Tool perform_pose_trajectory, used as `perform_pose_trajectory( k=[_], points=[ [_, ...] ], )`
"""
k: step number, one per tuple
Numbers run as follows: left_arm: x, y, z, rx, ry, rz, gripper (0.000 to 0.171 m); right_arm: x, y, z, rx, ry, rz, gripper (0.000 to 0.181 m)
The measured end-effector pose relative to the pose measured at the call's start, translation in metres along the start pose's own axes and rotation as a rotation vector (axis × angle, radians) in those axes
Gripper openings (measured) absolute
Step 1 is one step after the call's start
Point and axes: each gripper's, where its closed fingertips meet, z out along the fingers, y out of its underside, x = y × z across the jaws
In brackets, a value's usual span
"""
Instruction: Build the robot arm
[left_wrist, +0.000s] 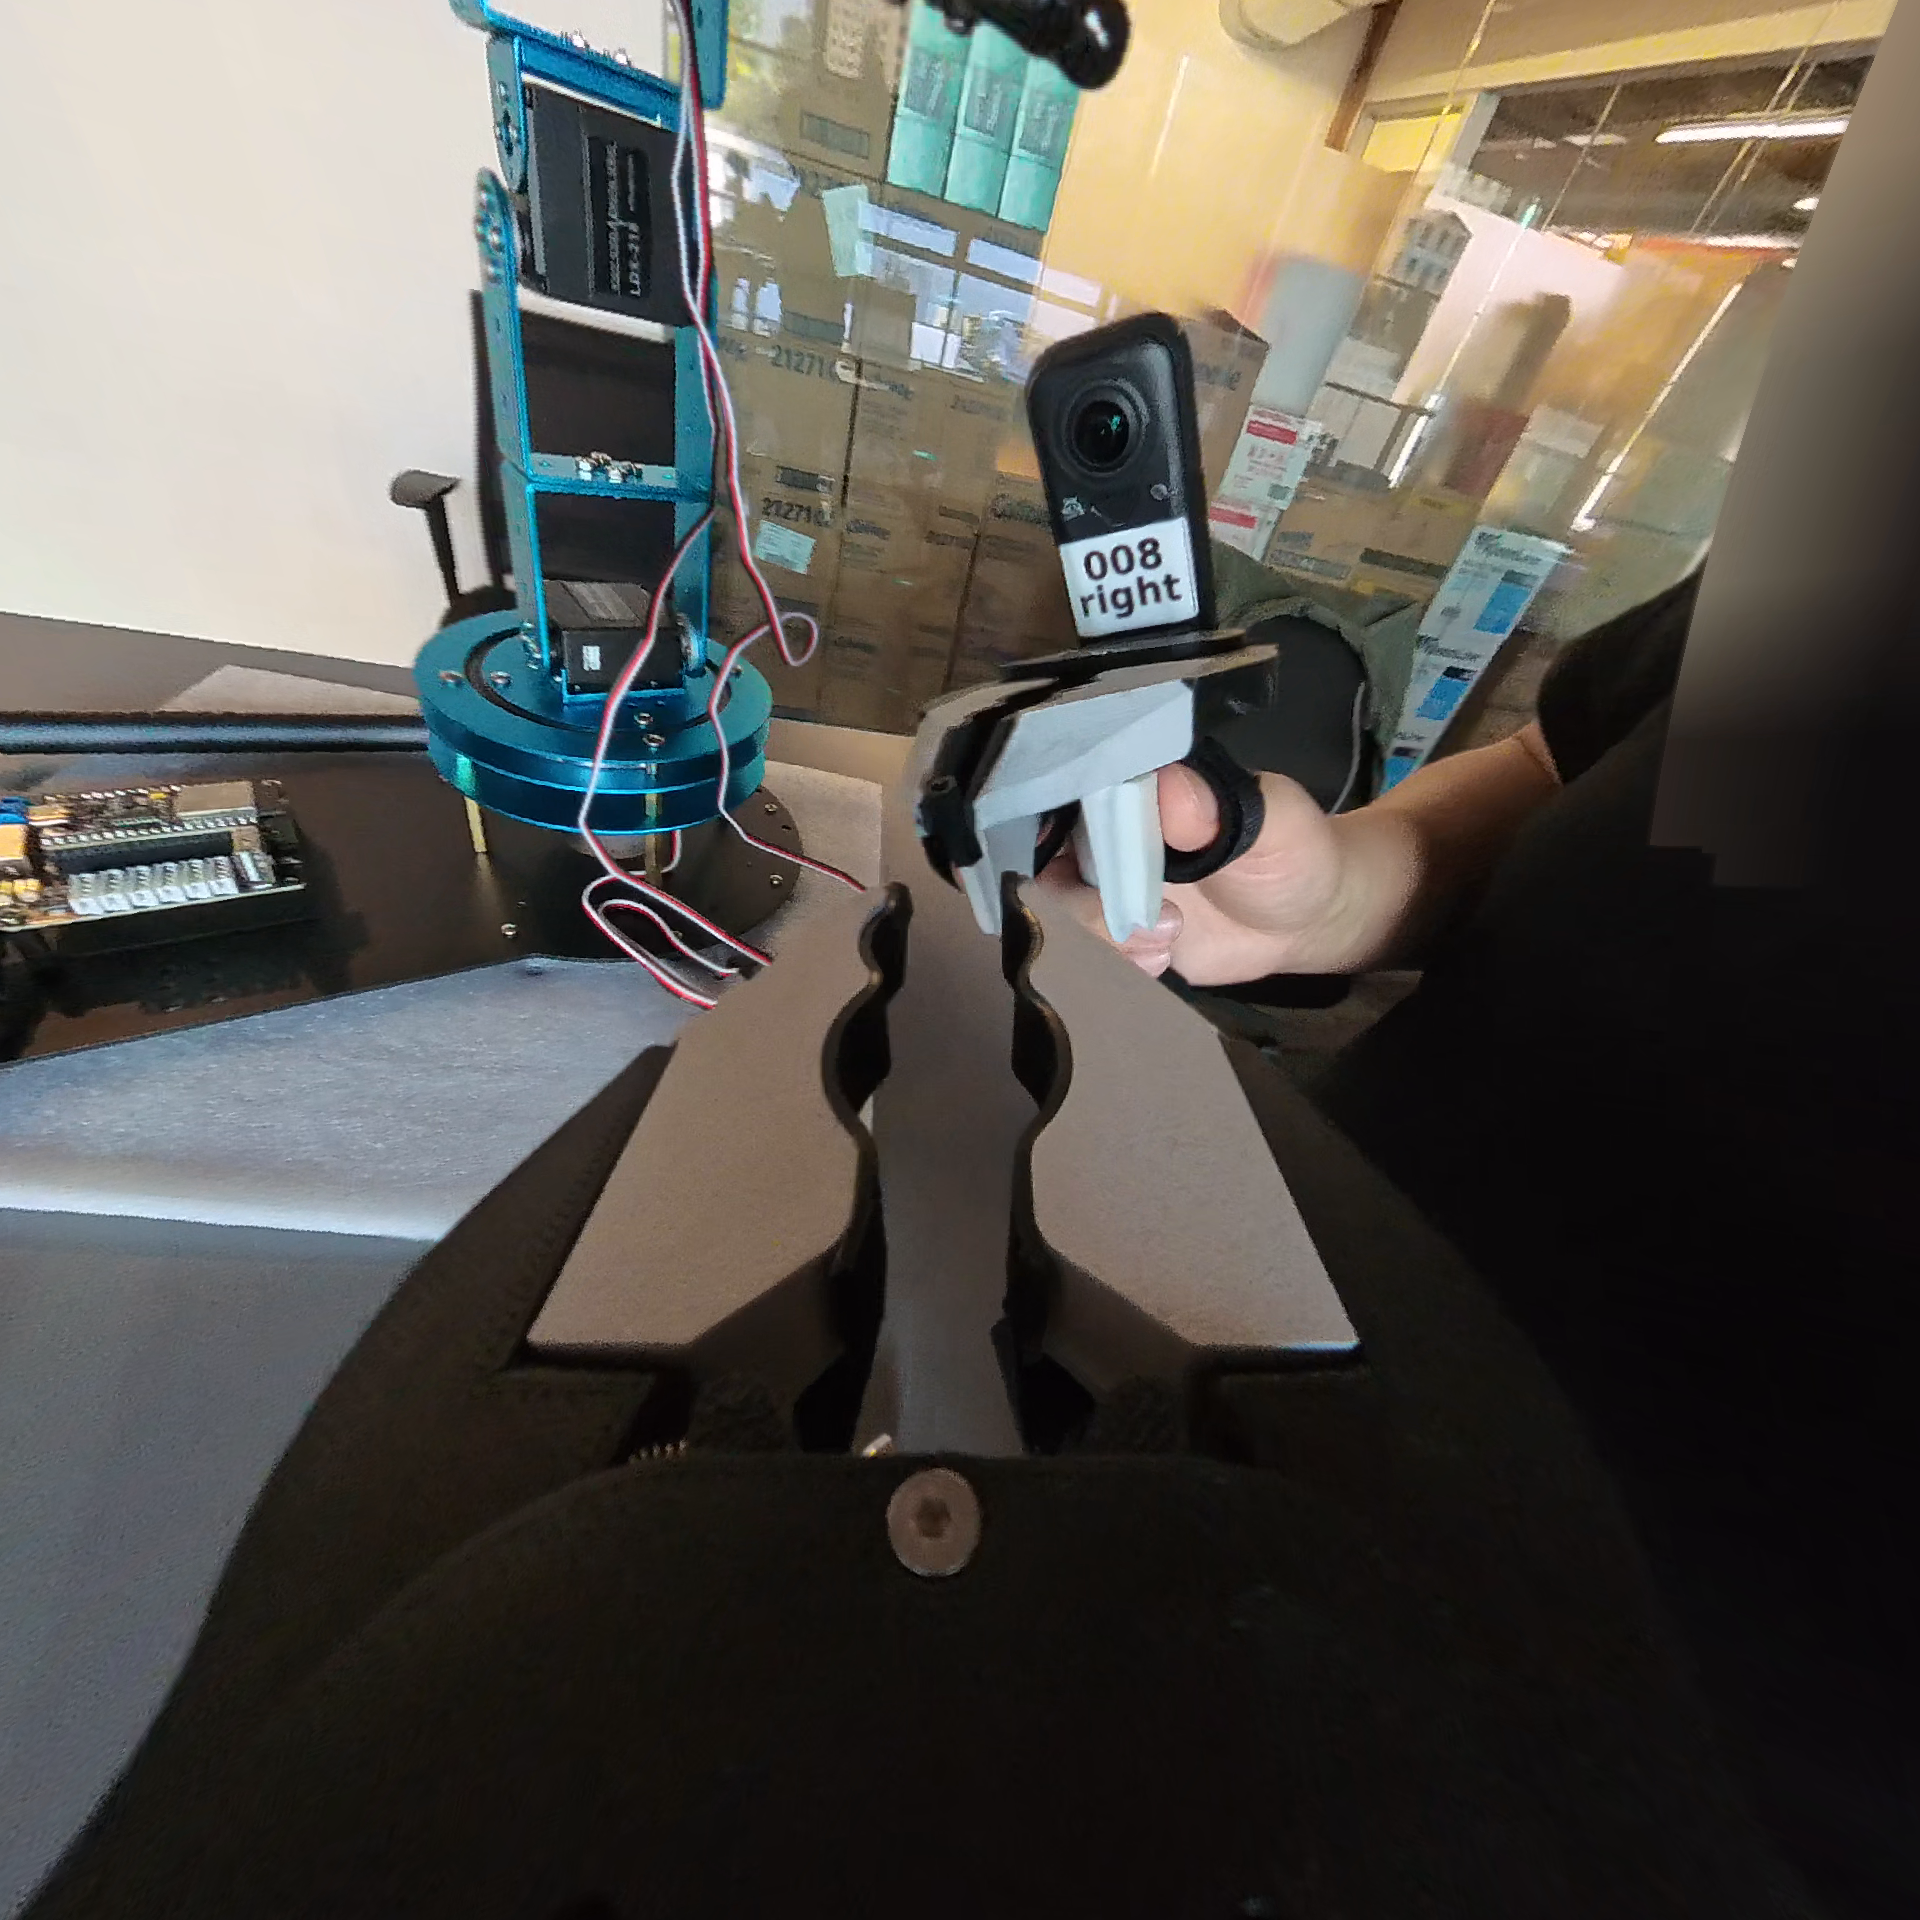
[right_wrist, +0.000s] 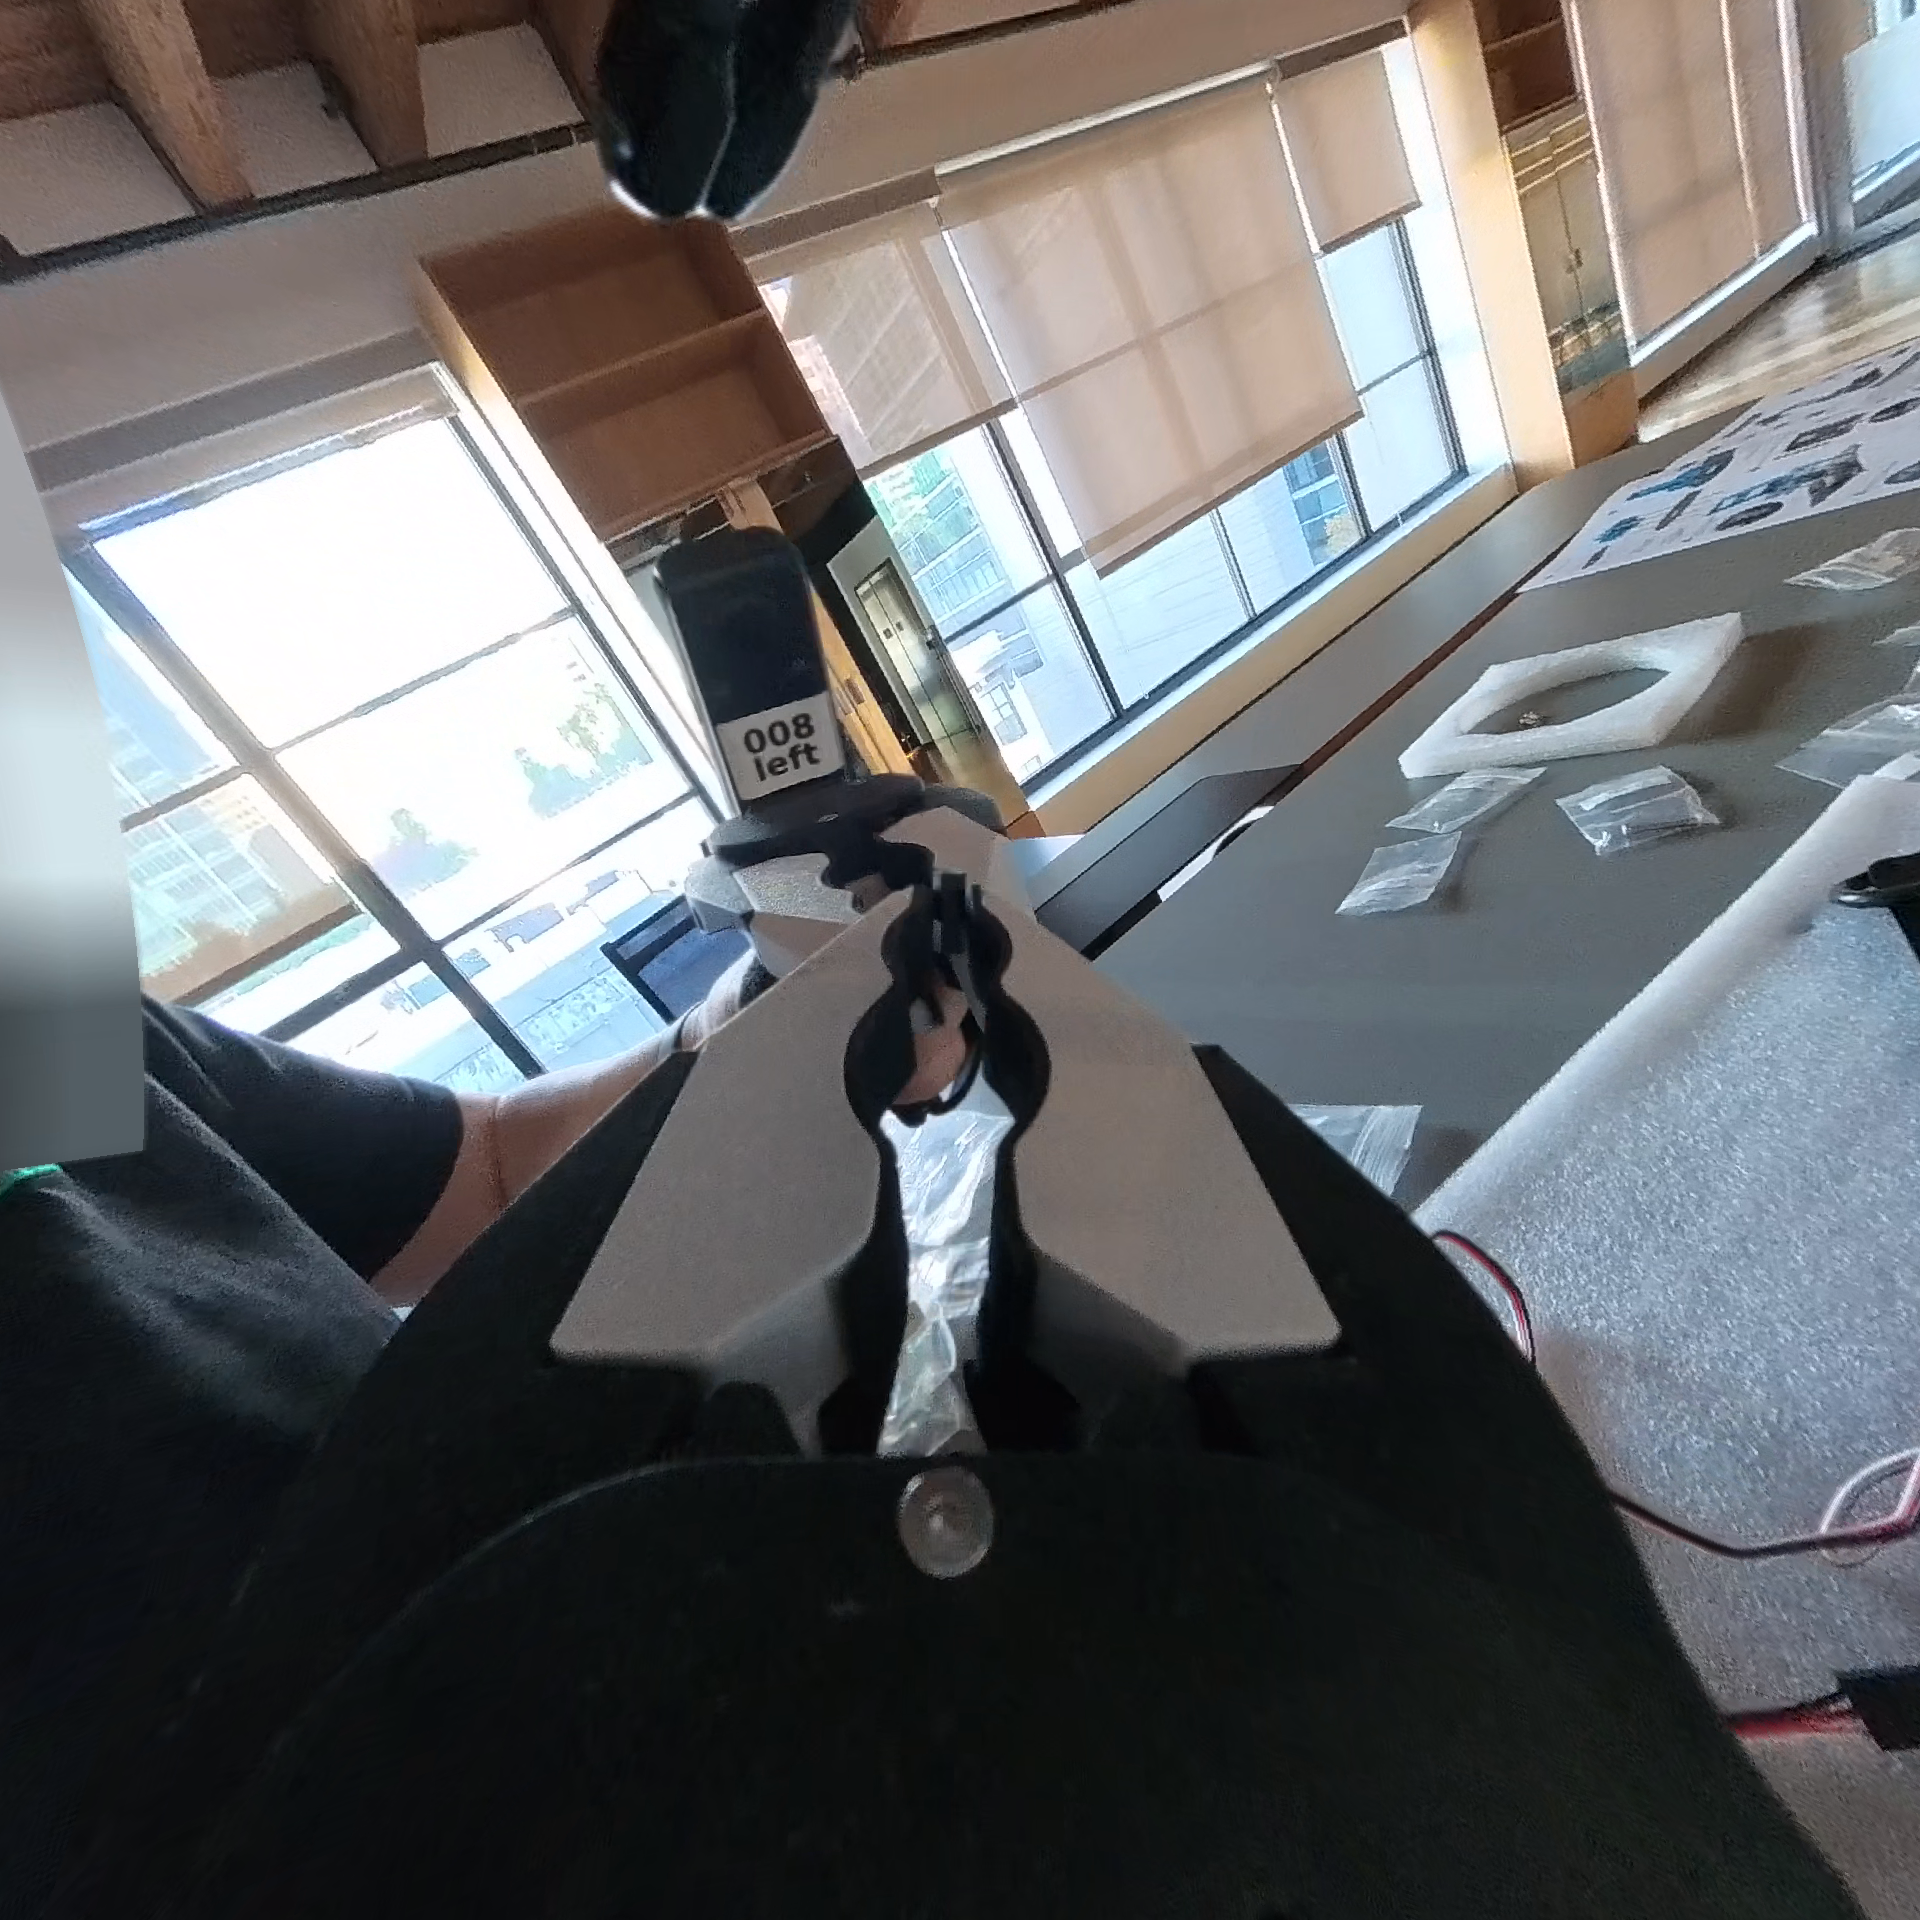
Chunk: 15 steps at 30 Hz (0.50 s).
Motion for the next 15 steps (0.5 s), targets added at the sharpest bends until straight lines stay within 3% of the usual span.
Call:
perform_pose_trajectory(
  k=[10,15],
  points=[
    [-0.012,0.004,0.001,0.009,0.037,-0.083,0.0,0.016,0.004,0.004,0.017,0.039,-0.004,0.004],
    [-0.017,0.011,0.001,0.007,0.035,-0.107,0.0,0.022,0.009,0.005,0.032,0.039,0.03,0.004]
  ],
)
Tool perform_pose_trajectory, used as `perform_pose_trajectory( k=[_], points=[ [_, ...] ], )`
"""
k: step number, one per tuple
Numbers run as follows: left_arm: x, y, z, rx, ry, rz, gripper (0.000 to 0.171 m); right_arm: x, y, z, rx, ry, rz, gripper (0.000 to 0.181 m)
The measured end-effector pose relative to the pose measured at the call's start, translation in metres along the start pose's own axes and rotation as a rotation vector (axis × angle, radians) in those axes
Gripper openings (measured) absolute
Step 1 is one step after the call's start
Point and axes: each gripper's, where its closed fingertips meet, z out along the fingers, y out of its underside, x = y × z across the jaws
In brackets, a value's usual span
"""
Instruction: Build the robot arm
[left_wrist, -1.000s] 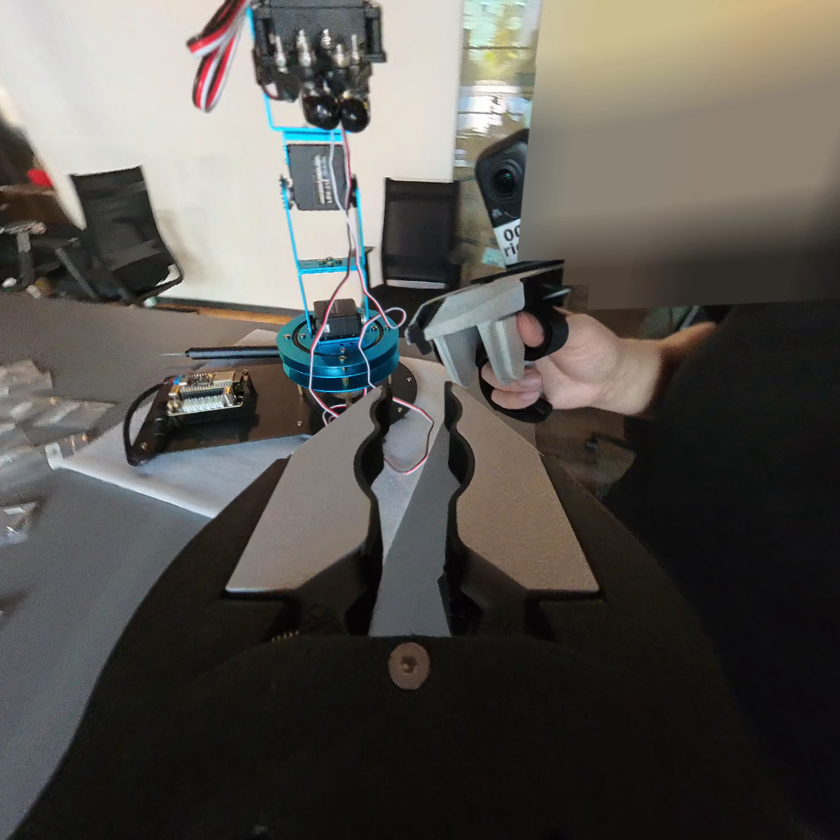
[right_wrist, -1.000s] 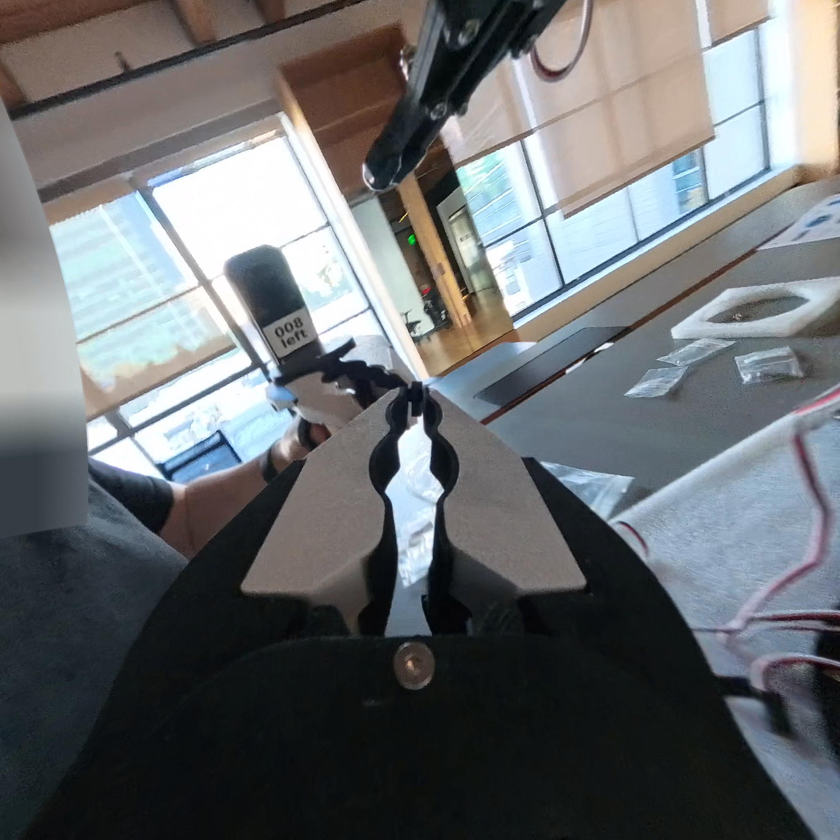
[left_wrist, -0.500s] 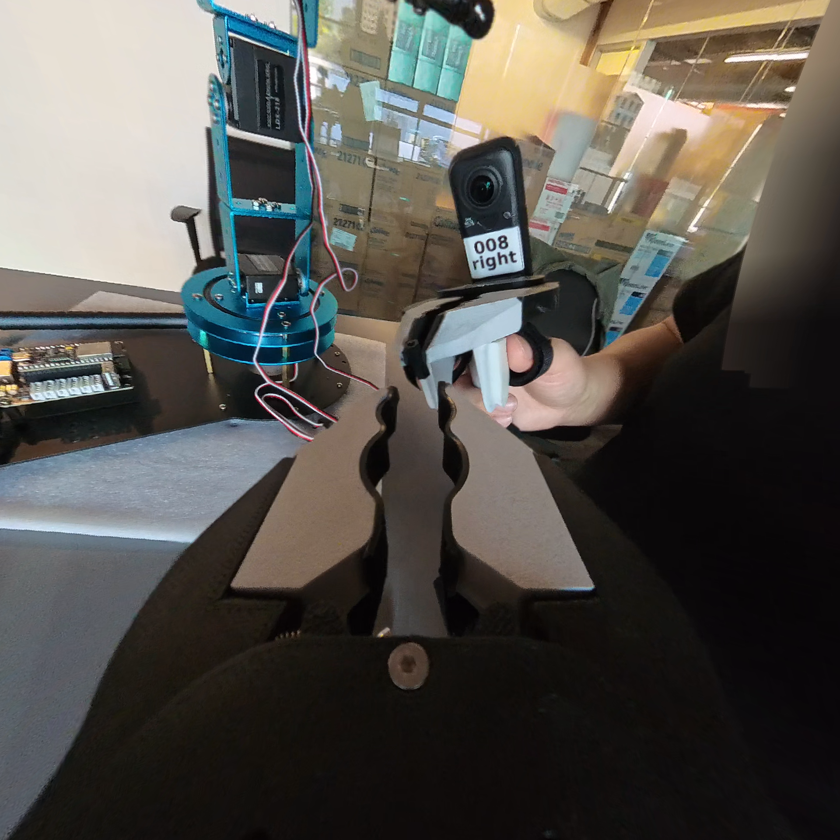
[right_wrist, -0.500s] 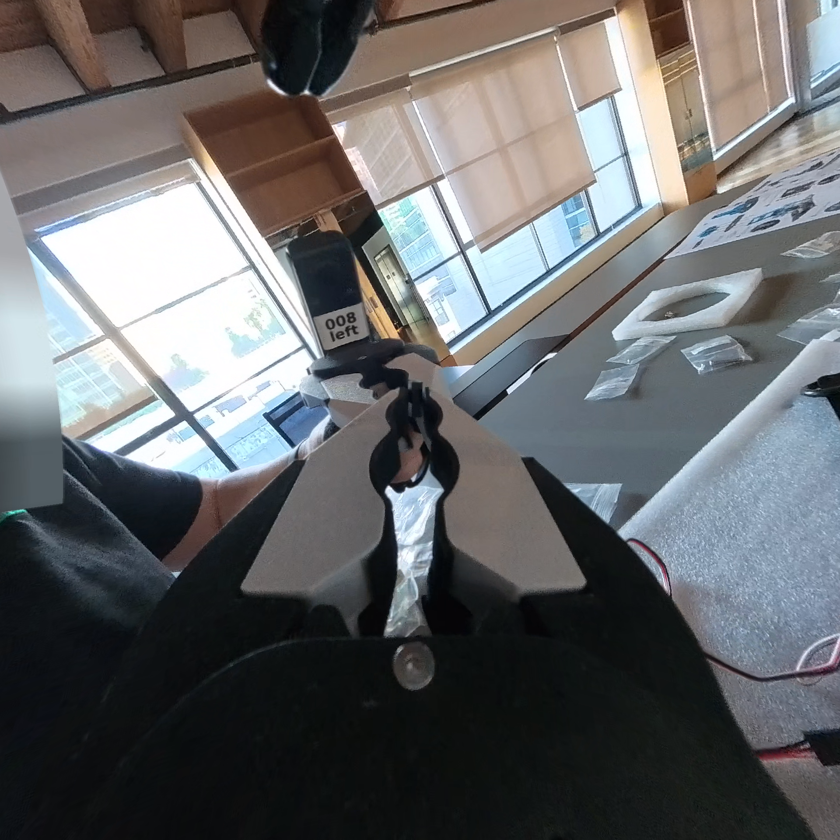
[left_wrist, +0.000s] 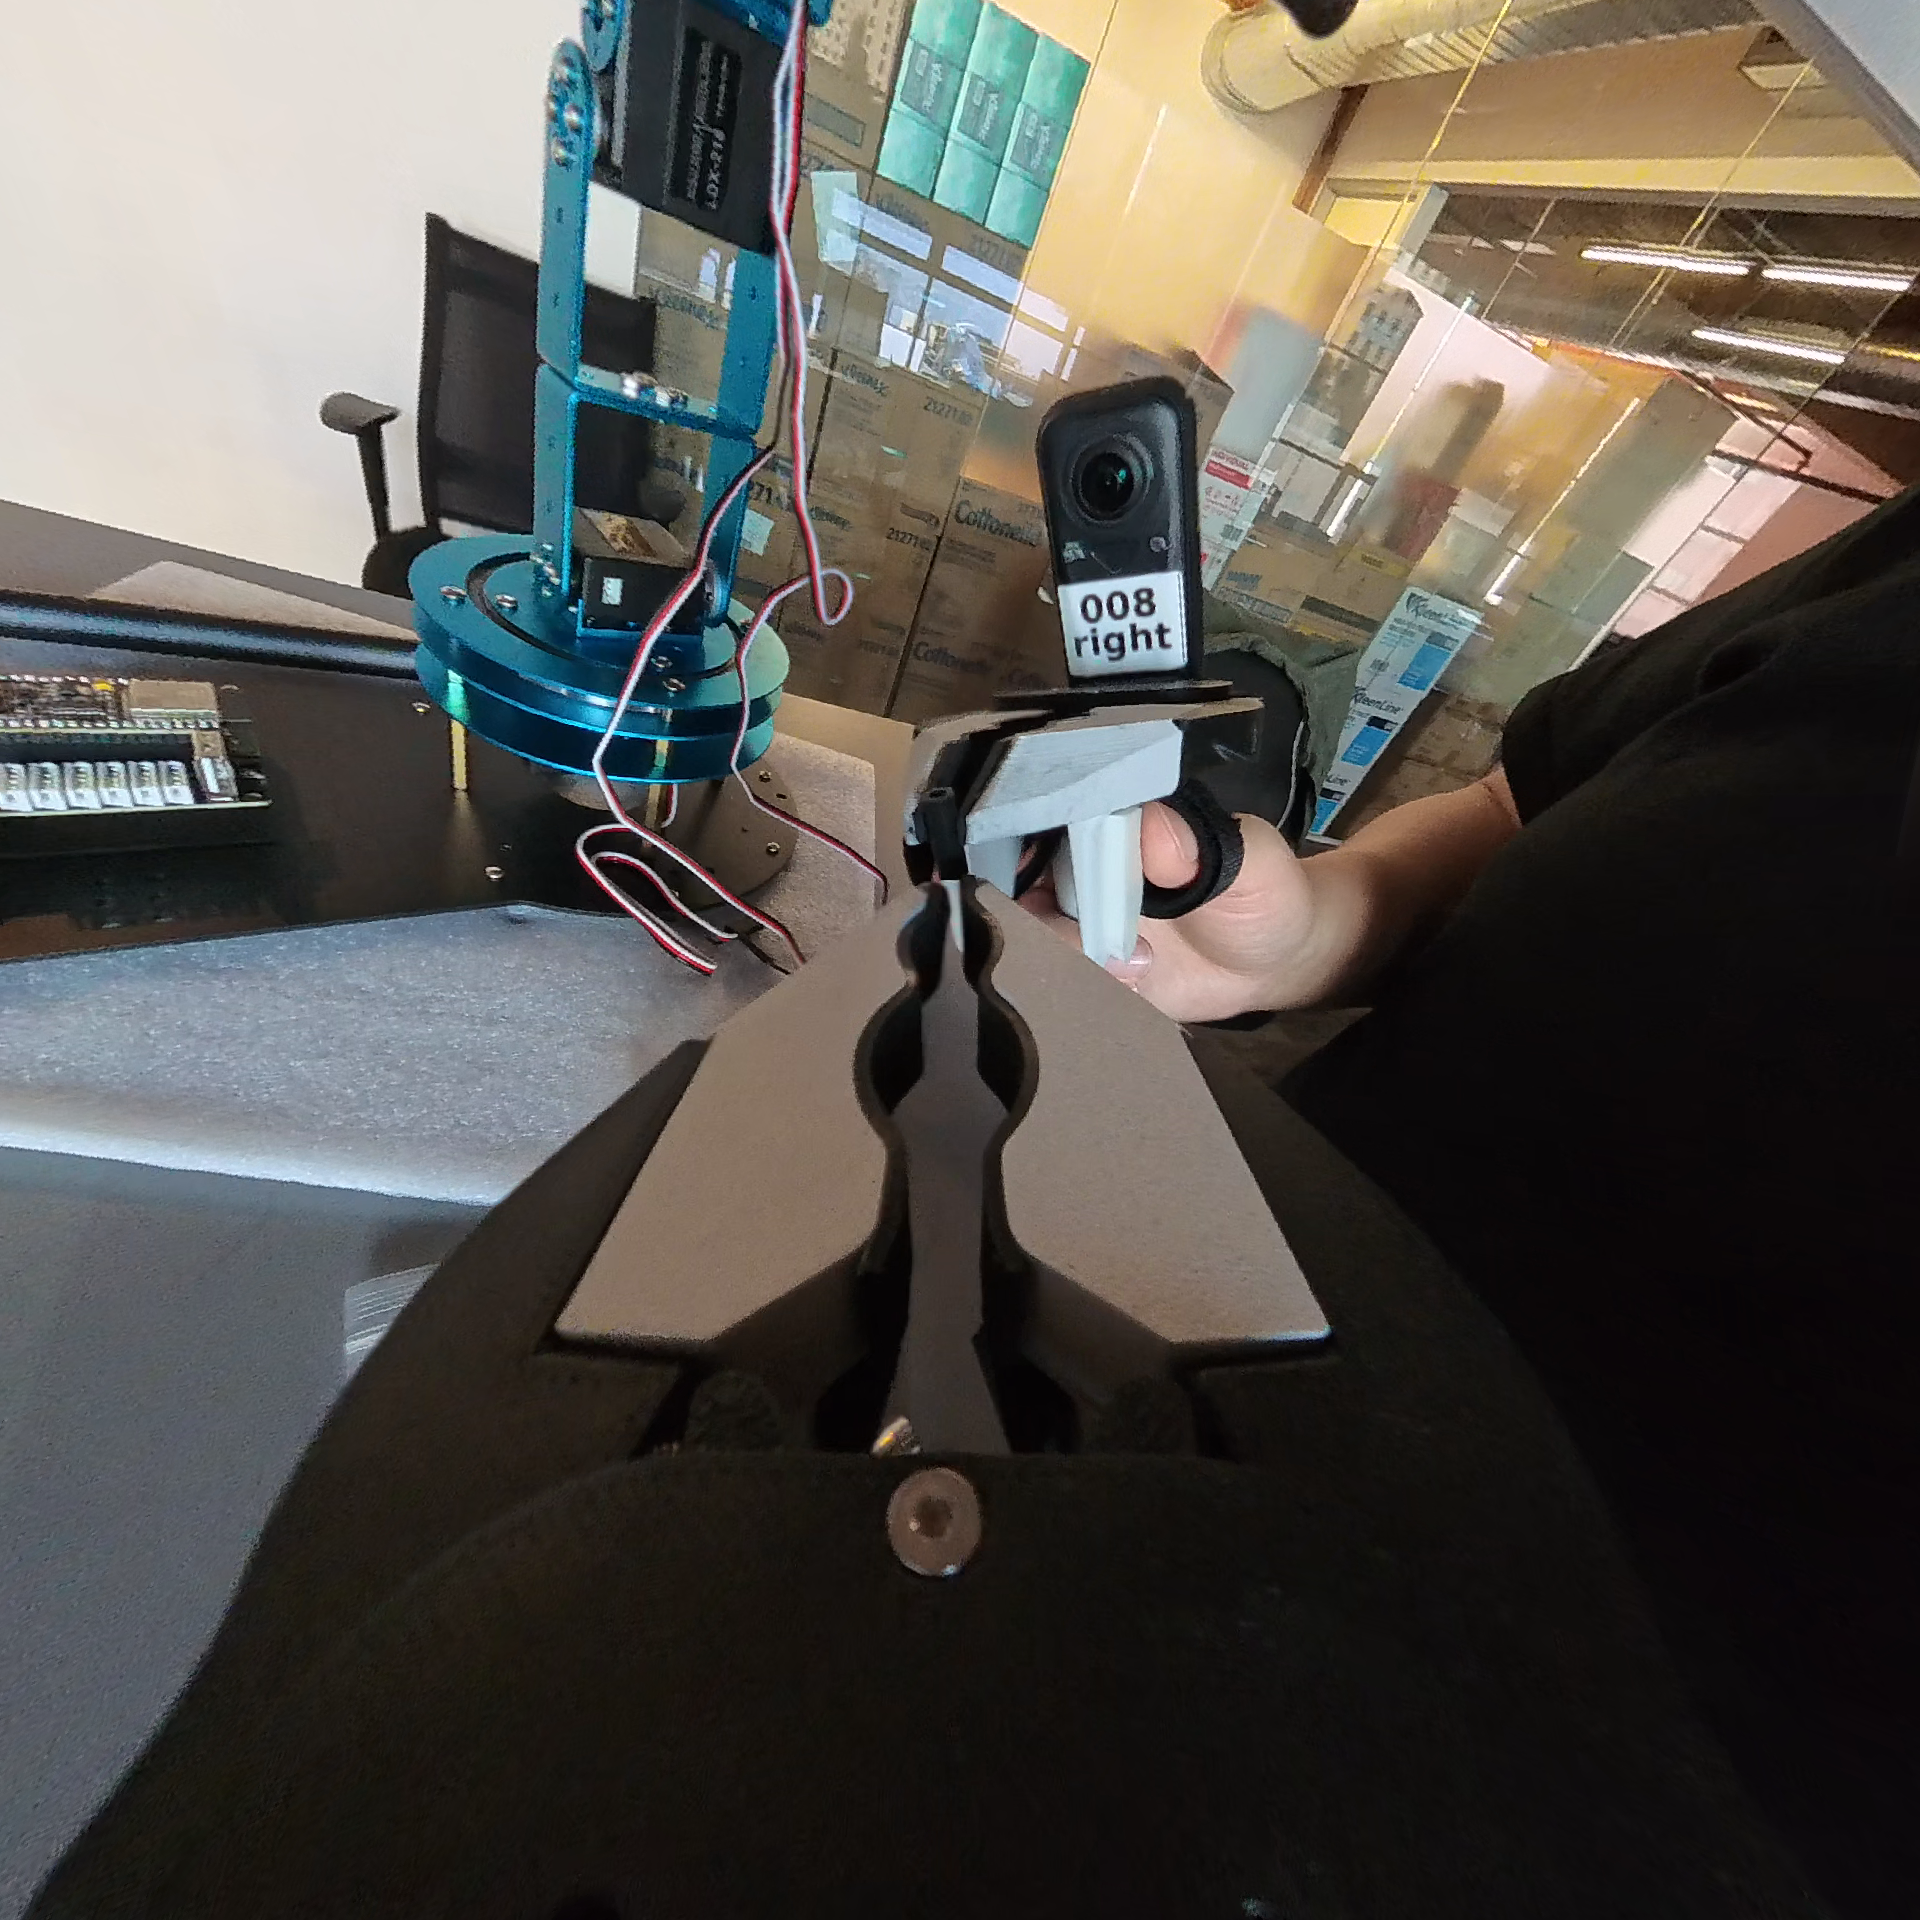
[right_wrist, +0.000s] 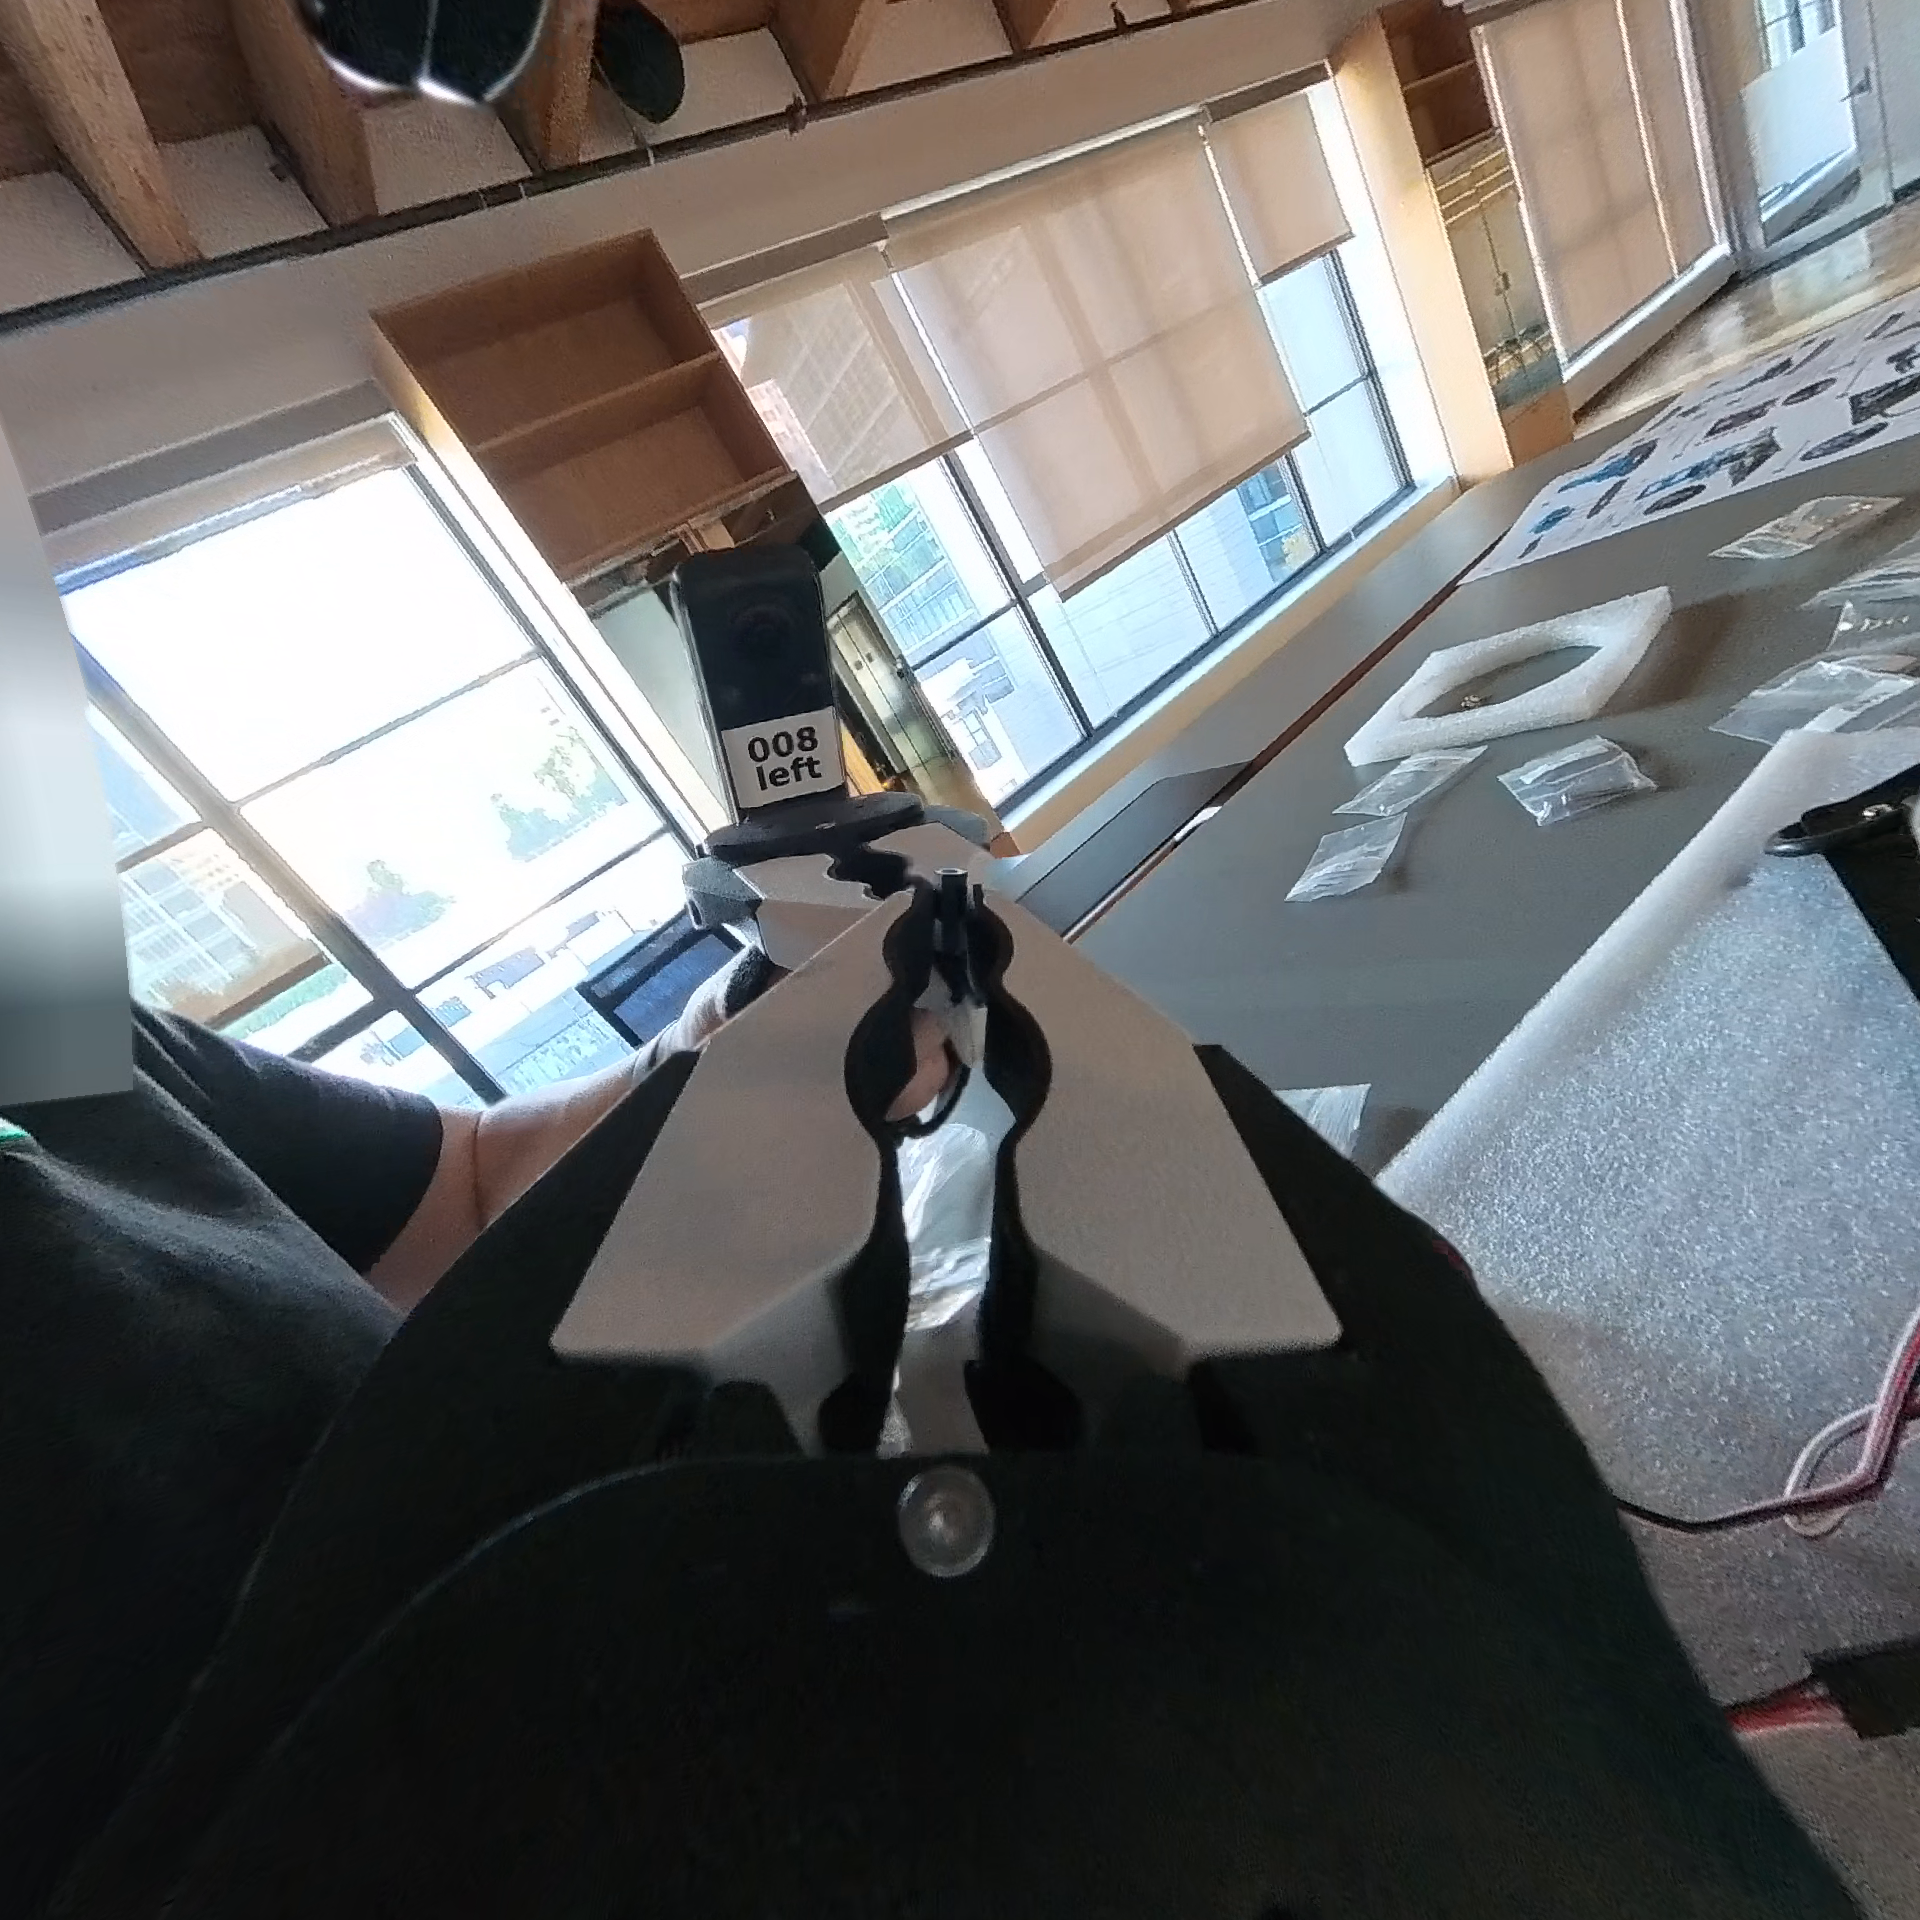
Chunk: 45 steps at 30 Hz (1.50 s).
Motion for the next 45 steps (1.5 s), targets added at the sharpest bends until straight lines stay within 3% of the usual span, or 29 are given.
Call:
perform_pose_trajectory(
  k=[2,8,11,18,34,39,45],
  points=[
    [-0.004,0.0,-0.001,-0.002,-0.022,0.004,0.01,0.0,0.001,0.001,0.006,-0.003,0.003,0.004],
    [-0.005,0.003,-0.002,-0.024,-0.008,0.011,0.006,0.003,0.004,0.005,0.001,0.022,-0.038,0.004],
    [-0.005,0.002,-0.005,-0.03,-0.002,0.019,0.015,0.006,0.009,0.004,-0.024,0.048,-0.073,0.004],
    [-0.009,0.007,-0.007,-0.073,-0.004,0.071,0.003,0.007,0.012,0.007,-0.005,0.03,0.02,0.004],
    [-0.019,0.026,-0.009,-0.18,-0.003,0.119,0.003,0.02,0.024,0.0,-0.082,0.038,-0.054,0.007],
    [-0.02,0.035,-0.005,-0.234,-0.026,0.167,0.003,0.021,0.028,0.001,-0.133,0.061,-0.118,0.008],
    [-0.023,0.032,-0.005,-0.214,-0.038,0.183,0.003,0.021,0.028,0.001,-0.169,0.109,-0.24,0.003]
  ],
)
